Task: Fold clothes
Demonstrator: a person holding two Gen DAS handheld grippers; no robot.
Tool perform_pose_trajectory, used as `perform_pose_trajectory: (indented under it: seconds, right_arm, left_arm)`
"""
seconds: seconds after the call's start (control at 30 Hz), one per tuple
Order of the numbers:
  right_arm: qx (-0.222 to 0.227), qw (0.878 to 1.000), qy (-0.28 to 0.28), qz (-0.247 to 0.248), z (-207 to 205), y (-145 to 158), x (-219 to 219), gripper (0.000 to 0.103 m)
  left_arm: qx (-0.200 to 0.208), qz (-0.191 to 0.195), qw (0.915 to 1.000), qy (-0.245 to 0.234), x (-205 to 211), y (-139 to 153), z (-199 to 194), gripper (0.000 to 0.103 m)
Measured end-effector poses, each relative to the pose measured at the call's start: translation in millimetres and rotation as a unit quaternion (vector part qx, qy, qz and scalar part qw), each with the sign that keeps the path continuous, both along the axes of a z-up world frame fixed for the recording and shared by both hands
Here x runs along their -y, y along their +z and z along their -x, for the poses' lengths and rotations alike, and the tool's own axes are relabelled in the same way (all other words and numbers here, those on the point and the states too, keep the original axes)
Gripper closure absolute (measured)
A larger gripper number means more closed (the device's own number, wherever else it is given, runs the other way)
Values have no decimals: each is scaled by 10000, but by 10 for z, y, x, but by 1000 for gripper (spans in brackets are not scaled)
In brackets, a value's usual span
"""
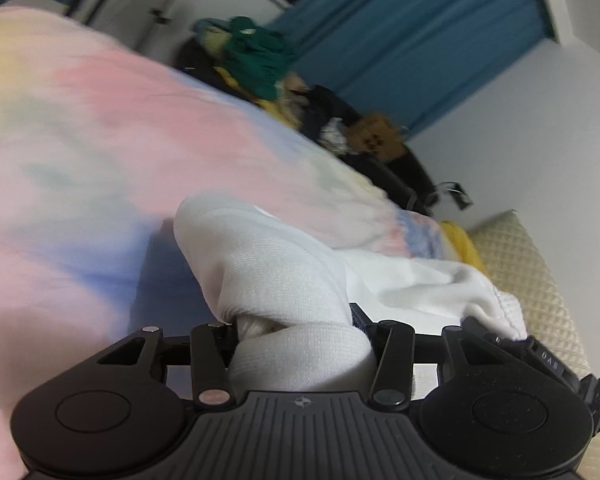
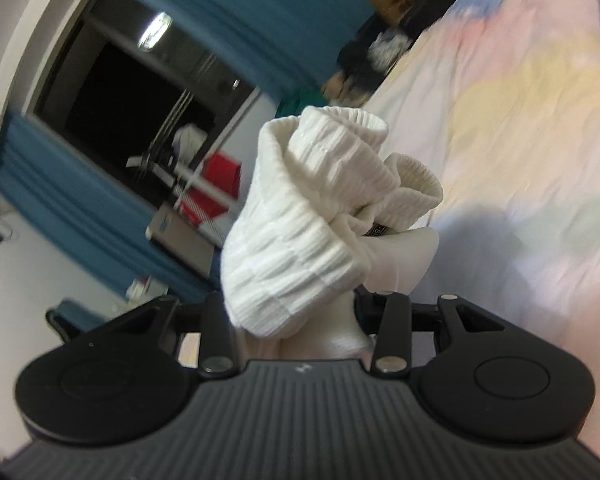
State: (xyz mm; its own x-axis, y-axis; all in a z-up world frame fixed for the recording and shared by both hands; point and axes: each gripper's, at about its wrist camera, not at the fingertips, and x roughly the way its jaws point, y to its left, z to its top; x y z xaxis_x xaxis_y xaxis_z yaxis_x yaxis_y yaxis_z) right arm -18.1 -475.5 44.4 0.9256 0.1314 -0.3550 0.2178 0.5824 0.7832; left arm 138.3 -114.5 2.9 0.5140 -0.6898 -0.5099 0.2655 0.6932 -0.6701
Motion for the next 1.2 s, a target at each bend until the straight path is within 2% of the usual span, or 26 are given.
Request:
perform_pose_trajectory:
  seconds: [0.13,0.23,0.4,0.53,0.63,0.77,0.9,0.97,1.07,1.13,1.2]
  right_arm:
    - [93,9987,-480,-158,69,95,653,60]
    - [143,9960,-855,-208,28,71,1075,60]
    - [111,9863,-1566,-506,-119,-273,1587,60]
    - [-59,9810,-1819,-675,-225,-708,1798,60]
    - [-198,9792,-1833,-845,-185,-1061,1869,60]
    - [-163,9803,-1804,-781,-81,-1265,1765,61]
    - [-594,9794,-1771,-770,31,-1503,1593,60]
    - [-727,9766,-1810,-903,88,-1688,1558,58]
    - [-653,9704,-1923,-1307,154,-1877,1572,54]
    - [-693,9652,-1994,-1541,188,-1851,1579,52]
    - [-962,9614,-2047,-1568,234,-1710,1571,49]
  left_arm:
    - [159,22,9994,-320,827,158,-225,54]
    - [121,60,9983,-565,1411,174,-474,54]
    - [-75,116,9959,-895,2235,-89,-906,54]
    - [-306,-26,9941,-1040,2654,-522,-1243,54]
    - [-331,-83,9932,-1112,2724,-848,-1370,54]
    - [-409,-12,9928,-1128,2682,-1157,-1443,54]
    - [-545,-225,9909,-1210,2663,-1386,-1447,53]
    - [-583,-296,9900,-1251,2619,-1448,-1410,50]
    - [-640,-373,9886,-1309,2552,-1514,-1359,44]
    - [-666,-459,9877,-1338,2505,-1517,-1316,43]
    - [-623,-693,9868,-1326,2453,-1365,-1239,41]
